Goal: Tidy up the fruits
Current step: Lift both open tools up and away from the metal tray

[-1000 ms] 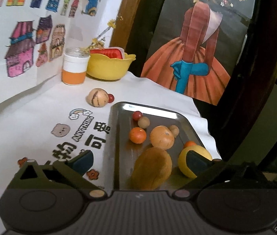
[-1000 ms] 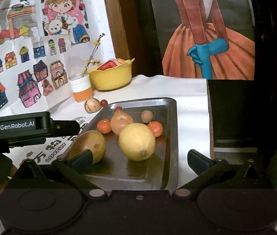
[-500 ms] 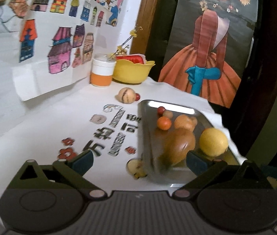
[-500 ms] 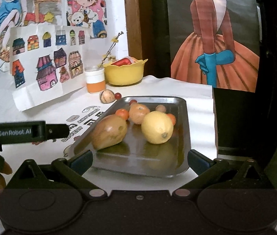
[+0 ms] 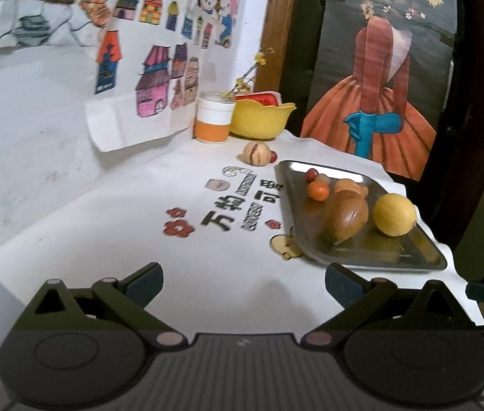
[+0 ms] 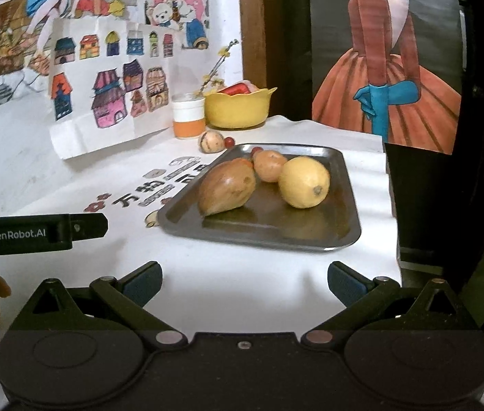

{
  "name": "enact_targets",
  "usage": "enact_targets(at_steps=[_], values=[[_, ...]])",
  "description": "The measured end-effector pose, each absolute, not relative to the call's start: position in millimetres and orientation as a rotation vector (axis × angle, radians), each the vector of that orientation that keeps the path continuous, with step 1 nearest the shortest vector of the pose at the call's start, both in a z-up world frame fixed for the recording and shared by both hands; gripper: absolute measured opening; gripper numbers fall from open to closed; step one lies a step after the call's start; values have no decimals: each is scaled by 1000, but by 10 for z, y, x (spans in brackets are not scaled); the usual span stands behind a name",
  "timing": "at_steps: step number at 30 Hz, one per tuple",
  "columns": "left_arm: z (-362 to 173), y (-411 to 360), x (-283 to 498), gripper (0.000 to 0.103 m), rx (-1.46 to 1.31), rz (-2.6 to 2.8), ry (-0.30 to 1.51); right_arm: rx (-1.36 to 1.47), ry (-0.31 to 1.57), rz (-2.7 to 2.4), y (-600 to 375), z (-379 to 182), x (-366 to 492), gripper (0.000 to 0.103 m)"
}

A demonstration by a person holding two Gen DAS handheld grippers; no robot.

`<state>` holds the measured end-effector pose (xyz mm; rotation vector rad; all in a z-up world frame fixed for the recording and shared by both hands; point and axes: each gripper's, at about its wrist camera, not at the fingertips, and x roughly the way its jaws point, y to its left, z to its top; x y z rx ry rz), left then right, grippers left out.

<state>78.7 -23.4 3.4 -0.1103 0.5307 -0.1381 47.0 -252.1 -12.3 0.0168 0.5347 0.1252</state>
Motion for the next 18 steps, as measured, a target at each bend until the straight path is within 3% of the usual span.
enact_targets(at_steps=[18], values=[[88, 17, 617, 103, -96, -50, 552, -44, 536, 201, -2149, -61, 297, 102]])
